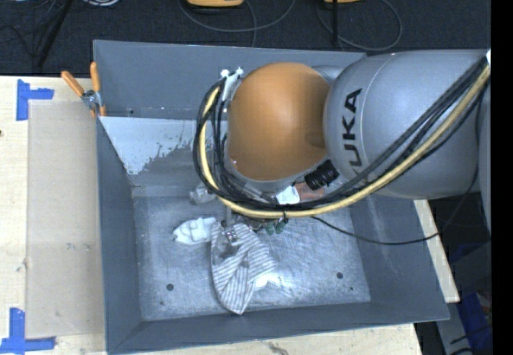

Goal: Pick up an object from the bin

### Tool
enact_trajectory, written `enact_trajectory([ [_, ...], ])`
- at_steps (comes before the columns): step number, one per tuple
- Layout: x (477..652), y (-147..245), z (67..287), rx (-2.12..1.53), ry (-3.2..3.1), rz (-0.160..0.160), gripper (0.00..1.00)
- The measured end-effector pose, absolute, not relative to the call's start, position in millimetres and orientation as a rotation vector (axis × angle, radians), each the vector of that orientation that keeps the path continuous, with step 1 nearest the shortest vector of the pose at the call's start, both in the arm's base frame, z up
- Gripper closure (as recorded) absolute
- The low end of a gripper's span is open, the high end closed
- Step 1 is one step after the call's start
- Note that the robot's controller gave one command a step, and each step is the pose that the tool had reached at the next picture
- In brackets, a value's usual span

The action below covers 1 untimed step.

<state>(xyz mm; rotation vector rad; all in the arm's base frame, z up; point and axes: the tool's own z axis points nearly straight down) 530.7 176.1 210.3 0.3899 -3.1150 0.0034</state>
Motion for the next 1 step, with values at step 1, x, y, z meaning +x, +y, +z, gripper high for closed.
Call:
enact_trajectory([
  [1, 541.9, 173.1, 224.7, 0.454, -3.115, -0.002, 0.0],
])
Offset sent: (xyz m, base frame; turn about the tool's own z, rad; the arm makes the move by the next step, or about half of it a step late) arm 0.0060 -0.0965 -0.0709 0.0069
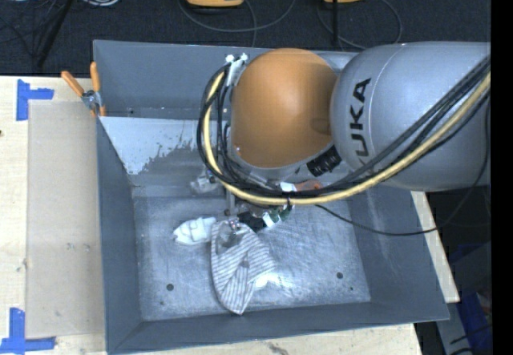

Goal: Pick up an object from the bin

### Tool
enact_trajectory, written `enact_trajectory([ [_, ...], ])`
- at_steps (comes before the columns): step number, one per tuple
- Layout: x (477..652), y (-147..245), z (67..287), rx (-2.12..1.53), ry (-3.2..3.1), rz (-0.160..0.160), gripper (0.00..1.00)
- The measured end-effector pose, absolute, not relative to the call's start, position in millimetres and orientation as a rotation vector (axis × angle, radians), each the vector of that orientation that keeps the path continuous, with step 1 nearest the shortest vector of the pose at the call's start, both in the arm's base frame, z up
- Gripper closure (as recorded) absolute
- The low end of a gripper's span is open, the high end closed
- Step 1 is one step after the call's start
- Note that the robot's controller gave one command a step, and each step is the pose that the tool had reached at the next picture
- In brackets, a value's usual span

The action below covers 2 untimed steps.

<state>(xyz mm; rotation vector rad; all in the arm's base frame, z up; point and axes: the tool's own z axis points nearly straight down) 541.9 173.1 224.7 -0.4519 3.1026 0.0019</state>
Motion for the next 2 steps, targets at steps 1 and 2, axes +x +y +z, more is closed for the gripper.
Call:
enact_trajectory([
  [1, 538.9, 125.9, 176.7, -0.424, 3.11, 0.004, 0.0],
  [2, 517.4, 105.3, 149.8, -0.366, 3.125, -0.007, 0.0],
])
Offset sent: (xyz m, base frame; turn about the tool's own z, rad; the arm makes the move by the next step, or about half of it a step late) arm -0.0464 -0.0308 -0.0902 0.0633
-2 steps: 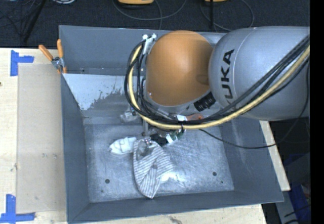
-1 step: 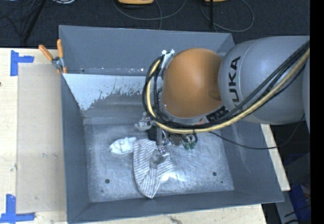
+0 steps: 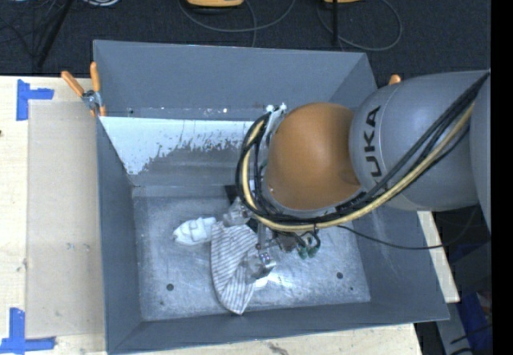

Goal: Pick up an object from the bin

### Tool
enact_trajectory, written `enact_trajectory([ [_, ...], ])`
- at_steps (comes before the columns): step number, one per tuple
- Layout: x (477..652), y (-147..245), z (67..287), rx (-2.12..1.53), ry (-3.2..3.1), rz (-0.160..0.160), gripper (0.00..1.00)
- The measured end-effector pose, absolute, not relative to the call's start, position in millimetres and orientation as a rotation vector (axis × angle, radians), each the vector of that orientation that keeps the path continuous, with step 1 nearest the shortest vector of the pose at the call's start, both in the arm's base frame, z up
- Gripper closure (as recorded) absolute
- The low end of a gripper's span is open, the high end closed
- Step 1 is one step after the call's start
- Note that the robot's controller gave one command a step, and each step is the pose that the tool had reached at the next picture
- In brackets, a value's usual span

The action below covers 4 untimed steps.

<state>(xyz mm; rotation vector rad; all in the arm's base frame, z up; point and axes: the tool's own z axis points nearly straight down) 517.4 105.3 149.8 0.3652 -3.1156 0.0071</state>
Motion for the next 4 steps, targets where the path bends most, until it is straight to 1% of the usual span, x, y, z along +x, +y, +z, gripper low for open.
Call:
enact_trajectory([
  [1, 515.2, 115.7, 143.8, 0.378, -3.118, 0.003, 0.0],
  [2, 509.9, 99.7, 90.3, 0.737, -3.051, -0.002, 1.0],
  [3, 509.9, 99.7, 90.3, 0.736, -3.051, -0.002, 1.0],
  [4, 513.4, 88.0, 208.0, 0.881, -3.016, -0.002, 1.0],
])
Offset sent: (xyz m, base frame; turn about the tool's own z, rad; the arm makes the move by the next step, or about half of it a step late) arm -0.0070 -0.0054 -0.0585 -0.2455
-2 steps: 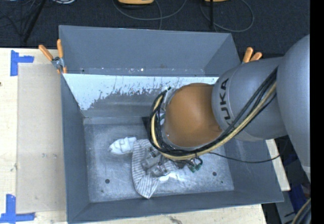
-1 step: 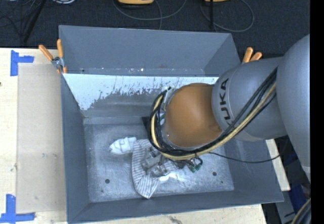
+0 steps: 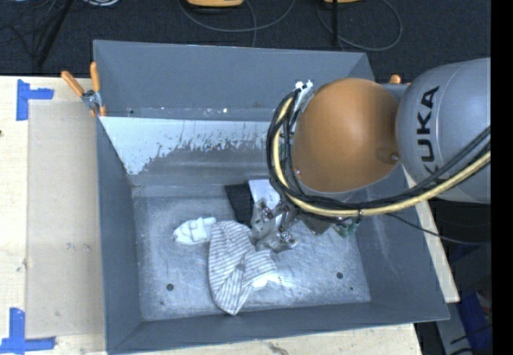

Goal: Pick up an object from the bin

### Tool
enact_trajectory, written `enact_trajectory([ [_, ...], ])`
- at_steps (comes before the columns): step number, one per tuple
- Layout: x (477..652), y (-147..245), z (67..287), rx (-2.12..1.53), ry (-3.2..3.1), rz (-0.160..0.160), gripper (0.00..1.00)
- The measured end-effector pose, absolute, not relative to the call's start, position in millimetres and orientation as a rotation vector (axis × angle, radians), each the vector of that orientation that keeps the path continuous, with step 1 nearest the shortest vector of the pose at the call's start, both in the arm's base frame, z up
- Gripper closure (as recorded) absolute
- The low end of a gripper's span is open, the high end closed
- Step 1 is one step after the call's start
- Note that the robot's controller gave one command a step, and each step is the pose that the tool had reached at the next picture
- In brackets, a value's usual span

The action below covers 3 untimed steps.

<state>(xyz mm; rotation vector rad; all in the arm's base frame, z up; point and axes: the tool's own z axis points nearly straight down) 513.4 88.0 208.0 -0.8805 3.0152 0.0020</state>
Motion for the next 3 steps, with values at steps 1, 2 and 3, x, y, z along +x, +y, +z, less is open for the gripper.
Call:
enact_trajectory([
  [1, 513.4, 87.9, 207.9, -0.879, 3.016, 0.002, 1.0],
  [2, 512.9, 103.0, 131.0, -0.957, 2.996, 0.003, 0.0],
  [3, 513.4, 102.7, 131.4, -0.955, 2.995, 0.003, 0.0],
])
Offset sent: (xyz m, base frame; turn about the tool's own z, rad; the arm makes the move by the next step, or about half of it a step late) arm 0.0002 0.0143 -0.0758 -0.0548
